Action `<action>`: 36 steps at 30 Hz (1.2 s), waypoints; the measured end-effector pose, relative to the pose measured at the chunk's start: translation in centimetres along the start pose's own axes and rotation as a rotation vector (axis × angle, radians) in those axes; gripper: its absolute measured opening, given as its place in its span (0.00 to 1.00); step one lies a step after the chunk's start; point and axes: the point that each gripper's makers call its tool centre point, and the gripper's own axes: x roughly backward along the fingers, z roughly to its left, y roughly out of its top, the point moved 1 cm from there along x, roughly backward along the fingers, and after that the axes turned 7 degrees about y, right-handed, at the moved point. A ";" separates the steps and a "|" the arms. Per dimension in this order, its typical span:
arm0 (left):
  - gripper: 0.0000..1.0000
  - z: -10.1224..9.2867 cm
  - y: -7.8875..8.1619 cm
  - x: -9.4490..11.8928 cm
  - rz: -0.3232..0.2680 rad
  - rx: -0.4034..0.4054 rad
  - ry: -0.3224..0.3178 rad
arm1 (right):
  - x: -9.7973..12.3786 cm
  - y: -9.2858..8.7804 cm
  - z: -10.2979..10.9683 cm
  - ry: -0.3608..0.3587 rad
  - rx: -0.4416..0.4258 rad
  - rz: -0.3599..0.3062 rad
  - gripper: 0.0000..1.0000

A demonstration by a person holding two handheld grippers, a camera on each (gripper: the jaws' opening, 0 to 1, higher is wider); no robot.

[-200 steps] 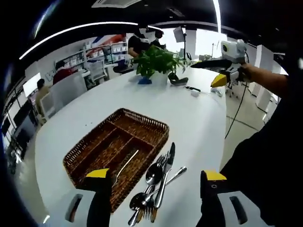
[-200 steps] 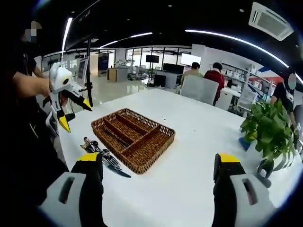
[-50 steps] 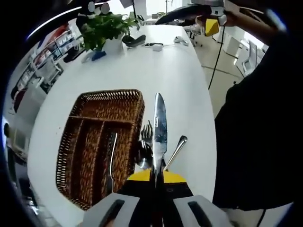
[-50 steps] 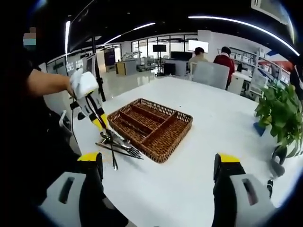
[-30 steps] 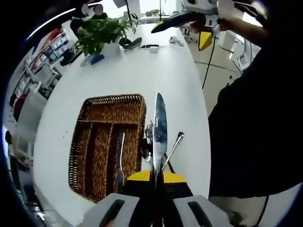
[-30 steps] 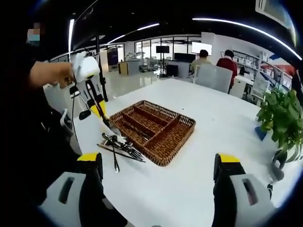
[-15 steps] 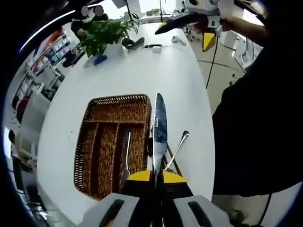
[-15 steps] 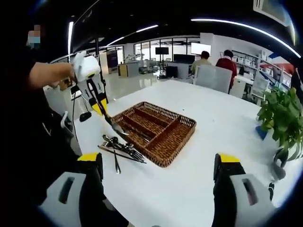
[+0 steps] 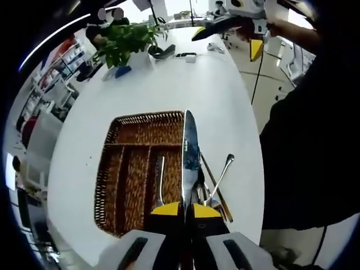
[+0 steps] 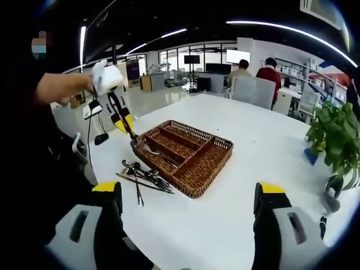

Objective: Arrange the knives, forks, and spoons in their matching storage slots by inserting each utensil handle-first until every utensil is classified and aligned in the correct compartment

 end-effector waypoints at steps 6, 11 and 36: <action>0.02 1.4 -0.1 -0.1 -0.006 0.000 0.011 | -0.1 0.3 -0.1 -0.008 0.002 -0.001 0.99; 0.02 2.4 -0.1 -0.3 -0.004 -0.009 0.012 | -0.1 0.5 -0.4 -0.013 -0.002 -0.002 0.99; 0.02 7.3 -0.8 -1.2 -0.005 -0.008 0.038 | -0.6 1.7 -0.3 -0.024 -0.026 -0.004 0.99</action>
